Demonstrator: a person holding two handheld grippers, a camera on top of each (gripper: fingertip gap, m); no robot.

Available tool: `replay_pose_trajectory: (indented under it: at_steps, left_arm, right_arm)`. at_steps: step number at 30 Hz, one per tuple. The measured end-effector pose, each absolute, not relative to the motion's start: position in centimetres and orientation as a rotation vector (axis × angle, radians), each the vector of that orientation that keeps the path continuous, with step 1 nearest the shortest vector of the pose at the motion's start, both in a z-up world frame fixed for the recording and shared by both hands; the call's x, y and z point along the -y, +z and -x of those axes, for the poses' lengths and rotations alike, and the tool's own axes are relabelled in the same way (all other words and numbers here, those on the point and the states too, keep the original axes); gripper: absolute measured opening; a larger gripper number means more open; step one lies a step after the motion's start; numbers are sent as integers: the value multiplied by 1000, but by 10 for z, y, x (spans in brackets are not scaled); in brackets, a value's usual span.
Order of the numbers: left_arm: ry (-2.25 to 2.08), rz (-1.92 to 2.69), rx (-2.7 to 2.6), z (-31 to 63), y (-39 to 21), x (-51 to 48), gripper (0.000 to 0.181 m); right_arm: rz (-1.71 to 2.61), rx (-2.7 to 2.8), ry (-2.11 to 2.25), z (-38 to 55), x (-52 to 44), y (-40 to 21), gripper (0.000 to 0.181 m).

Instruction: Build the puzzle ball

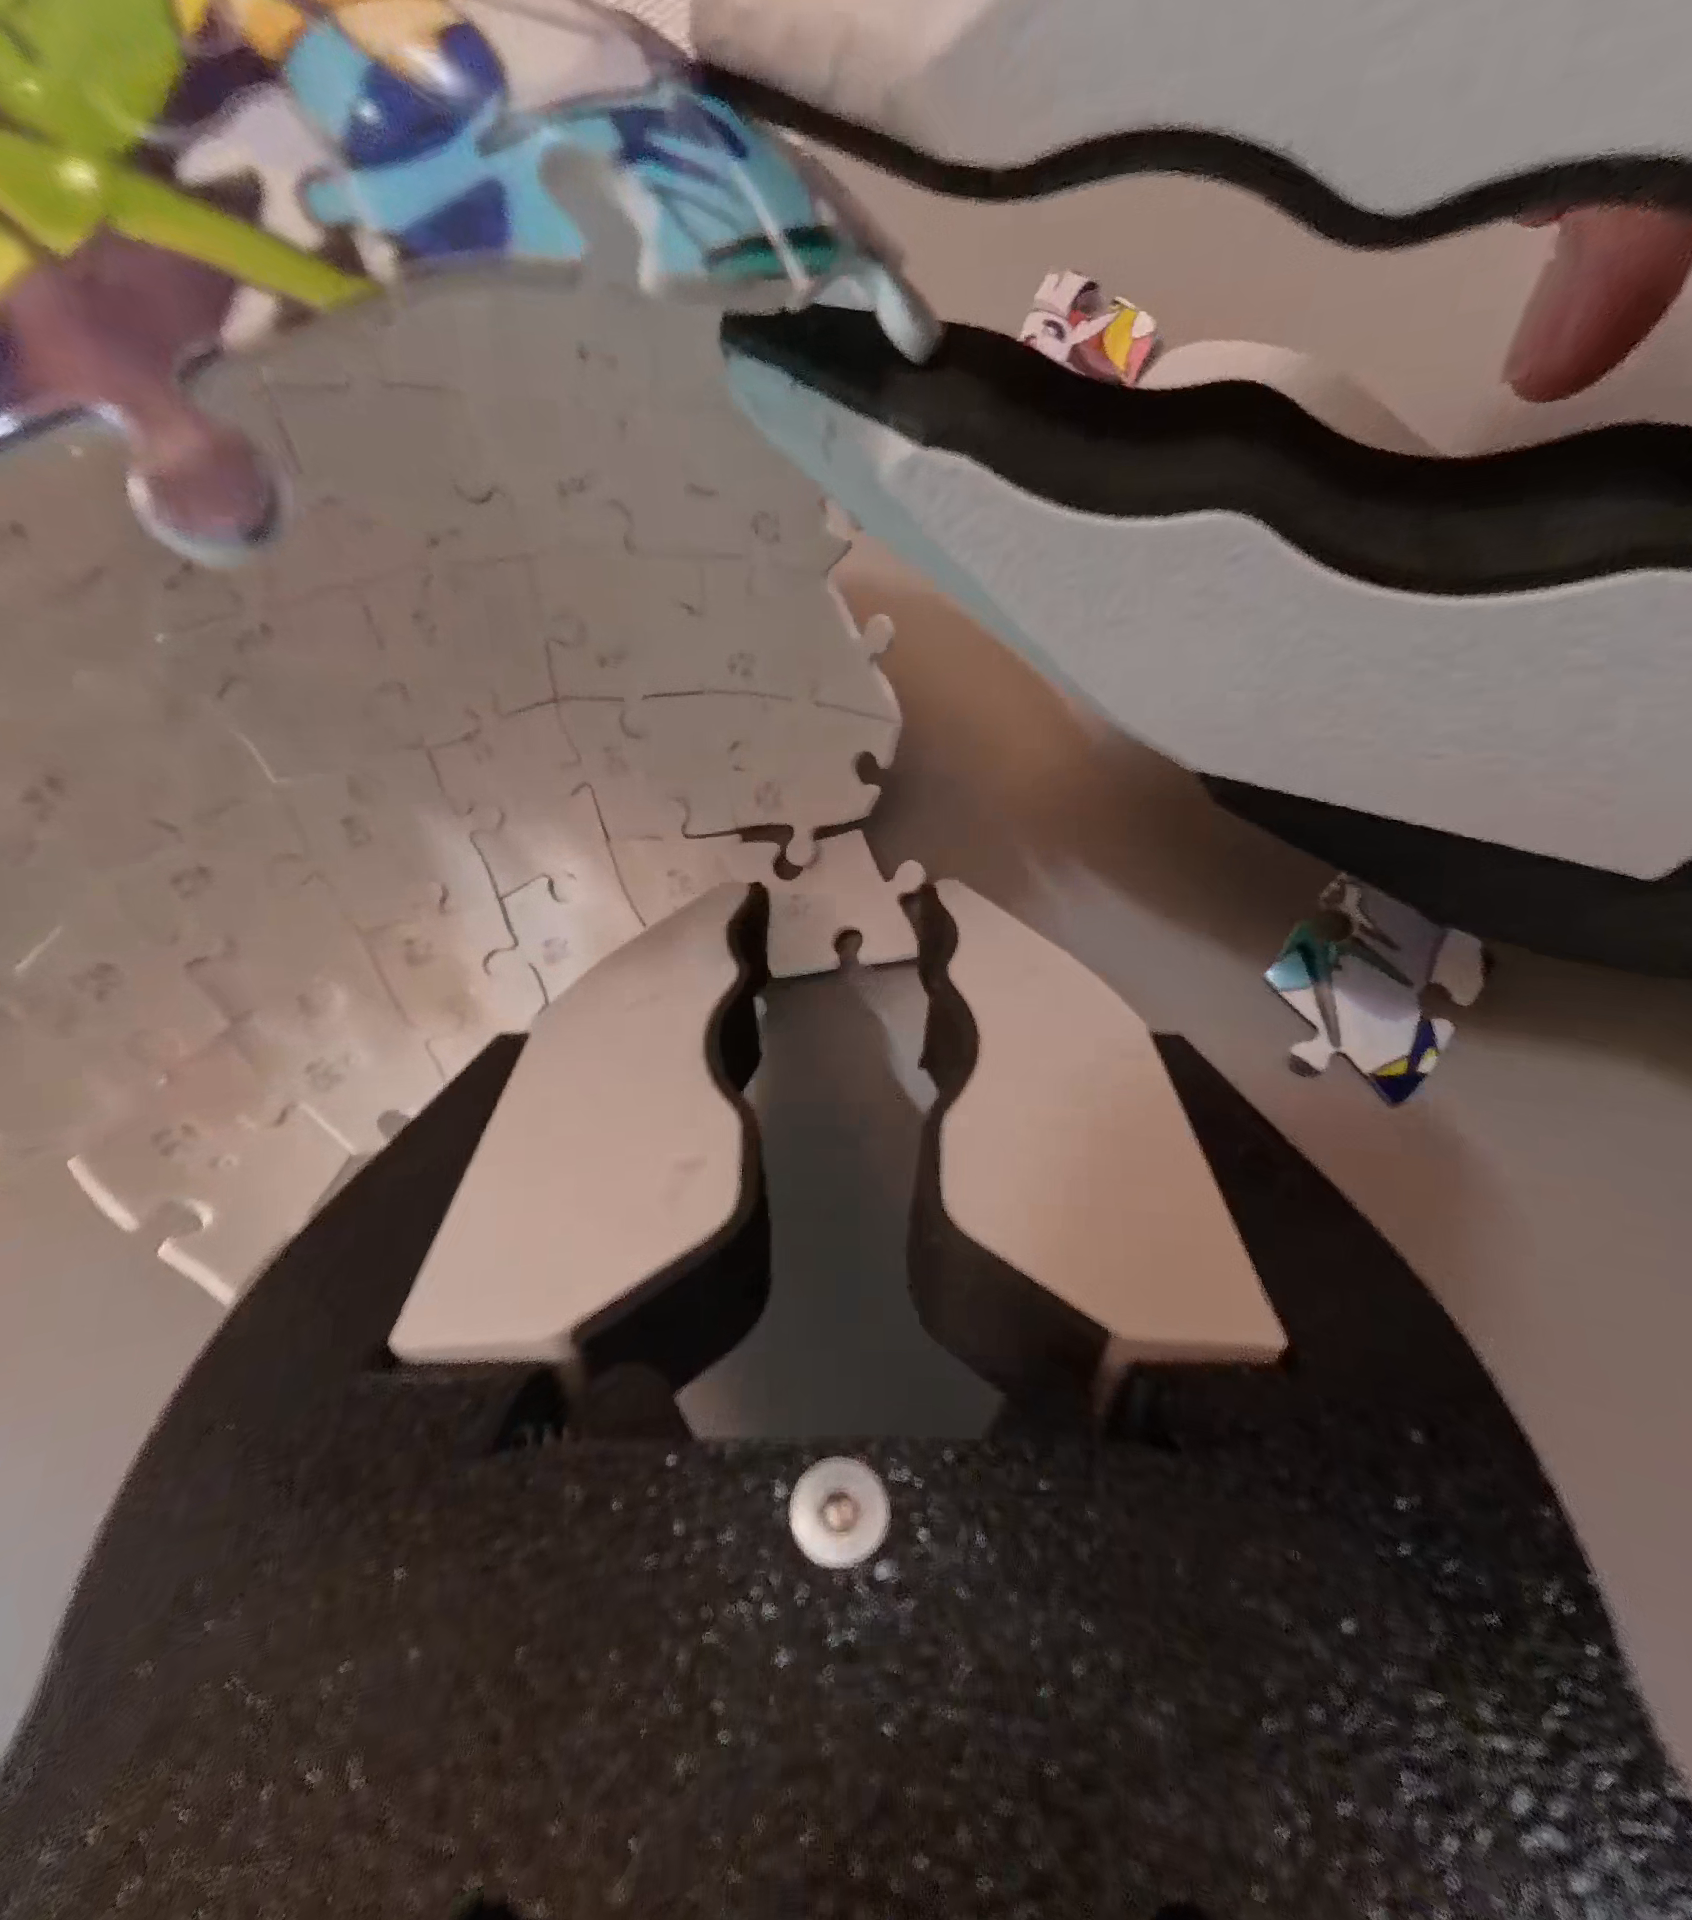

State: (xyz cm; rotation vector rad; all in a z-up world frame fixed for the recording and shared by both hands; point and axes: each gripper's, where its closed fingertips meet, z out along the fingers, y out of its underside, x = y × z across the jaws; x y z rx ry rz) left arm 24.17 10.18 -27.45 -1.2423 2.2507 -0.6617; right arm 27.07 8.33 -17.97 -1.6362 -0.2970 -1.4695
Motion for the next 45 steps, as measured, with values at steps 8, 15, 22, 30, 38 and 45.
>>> replay_pose_trajectory:
  at_steps: [8, 15, 22, 30, 38, 45]
  left_arm:
    - [-686, 1177, -2290, -241, -275, -100, 24]
    - [-645, 1274, -2270, -237, -272, -102, 45]
    - [-649, 1307, -2336, -243, -275, -105, 40]
    - [-657, 1247, -2477, -243, -277, -101, 37]
    - [-629, 1201, -2450, -241, -276, -103, 36]
    - [-621, 1195, -2392, -241, -269, -109, 32]
  right_arm:
    - [1636, 300, -1468, -271, -83, -180, 12]
    - [1635, 302, -1469, -270, -84, -179, 12]
    - [1637, 298, -1459, -271, -84, -180, 12]
    - [1636, 302, -1452, -270, -84, -179, 12]
    - [1637, 301, -1450, -271, -84, -179, 12]
    - [1639, 305, -1459, -271, -84, -180, 12]
